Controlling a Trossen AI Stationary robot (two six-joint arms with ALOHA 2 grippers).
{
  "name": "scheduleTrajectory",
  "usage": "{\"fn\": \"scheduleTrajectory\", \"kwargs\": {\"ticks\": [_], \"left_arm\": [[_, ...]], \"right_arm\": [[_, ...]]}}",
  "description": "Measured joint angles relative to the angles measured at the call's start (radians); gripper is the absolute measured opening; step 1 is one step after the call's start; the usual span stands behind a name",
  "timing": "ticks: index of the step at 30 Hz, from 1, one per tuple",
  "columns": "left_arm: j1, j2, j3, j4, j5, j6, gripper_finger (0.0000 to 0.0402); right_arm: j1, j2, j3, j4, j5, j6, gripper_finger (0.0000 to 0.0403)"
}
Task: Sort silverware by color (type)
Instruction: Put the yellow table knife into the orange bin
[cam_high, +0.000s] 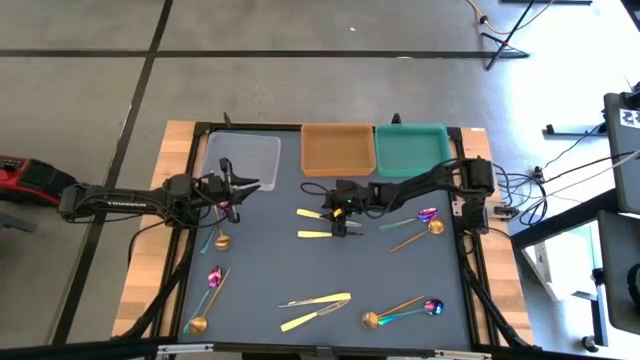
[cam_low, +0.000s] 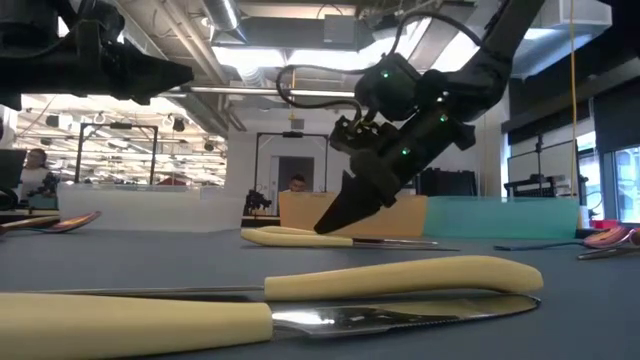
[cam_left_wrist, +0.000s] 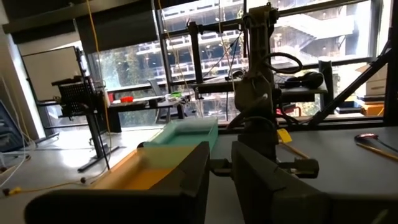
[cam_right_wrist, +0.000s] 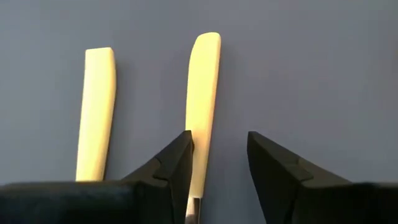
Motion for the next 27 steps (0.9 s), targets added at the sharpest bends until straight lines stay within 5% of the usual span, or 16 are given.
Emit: {"fn": "scheduleTrajectory", "kwargs": {"ticks": [22,27], "left_arm": [[0.000,0.000,0.000,0.023,0.000,0.000,0.0063],[0.000,0.000,0.000,0.027,0.000,0.002,0.0063]], "right_arm": [[0.025,0.076,0.028,0.037,0.028,-0.044,0.0139],[0.025,0.078,0.028,0.037,0.010,-0.068,0.0096]]}}
